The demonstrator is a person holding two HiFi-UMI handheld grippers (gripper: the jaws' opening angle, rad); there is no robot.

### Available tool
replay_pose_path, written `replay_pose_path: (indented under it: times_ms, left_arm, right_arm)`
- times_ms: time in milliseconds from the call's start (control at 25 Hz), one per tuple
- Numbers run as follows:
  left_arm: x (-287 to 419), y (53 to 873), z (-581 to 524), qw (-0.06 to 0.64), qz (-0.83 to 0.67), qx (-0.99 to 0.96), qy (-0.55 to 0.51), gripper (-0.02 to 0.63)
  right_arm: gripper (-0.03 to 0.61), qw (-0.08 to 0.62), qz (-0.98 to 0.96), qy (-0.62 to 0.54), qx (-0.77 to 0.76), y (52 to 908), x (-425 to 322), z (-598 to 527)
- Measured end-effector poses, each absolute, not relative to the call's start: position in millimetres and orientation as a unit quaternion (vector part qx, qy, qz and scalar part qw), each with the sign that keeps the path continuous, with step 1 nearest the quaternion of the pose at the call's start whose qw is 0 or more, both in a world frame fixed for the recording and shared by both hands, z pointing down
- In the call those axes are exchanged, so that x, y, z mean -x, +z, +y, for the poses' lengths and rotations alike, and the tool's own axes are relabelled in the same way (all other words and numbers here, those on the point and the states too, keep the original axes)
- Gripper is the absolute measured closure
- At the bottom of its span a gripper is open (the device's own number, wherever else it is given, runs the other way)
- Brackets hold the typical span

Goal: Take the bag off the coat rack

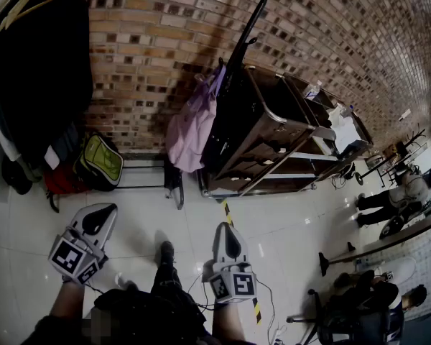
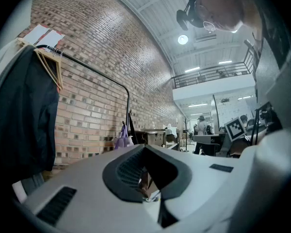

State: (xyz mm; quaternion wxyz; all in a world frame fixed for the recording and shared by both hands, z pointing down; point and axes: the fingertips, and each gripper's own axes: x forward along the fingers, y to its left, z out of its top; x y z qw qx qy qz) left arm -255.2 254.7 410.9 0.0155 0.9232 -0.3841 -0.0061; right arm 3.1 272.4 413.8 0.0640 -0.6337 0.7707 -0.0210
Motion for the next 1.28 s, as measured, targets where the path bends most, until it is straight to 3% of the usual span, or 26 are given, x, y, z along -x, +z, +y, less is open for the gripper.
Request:
replay_pose_path:
  times_ms: [200,960,1120,1280]
  left_arm:
    - [236,421,210,0.033,-0.399,-0.916,-0.001,0.606]
    - [135,407,7,-0.003,-0.465,-0.885,0.027,0.606]
    - [117,407,-18,0.001,-0.484,-0.875,0.027,0.606]
    - [95,390,-42,-0.007,-0.488,-0.873,0.002,0.606]
  right_arm:
    - [0.572,0.07,0.774,-0.033,0.628,422,-34,216]
    - [0.571,0.092,0.793,-0.024,0.602,402,-154,-44]
    - [0.543,0.089,0.808,-0.038,0.581,404,-172,-68]
    - [0.469,0.082,0.823,-0.035,0.561,401,-180,-95]
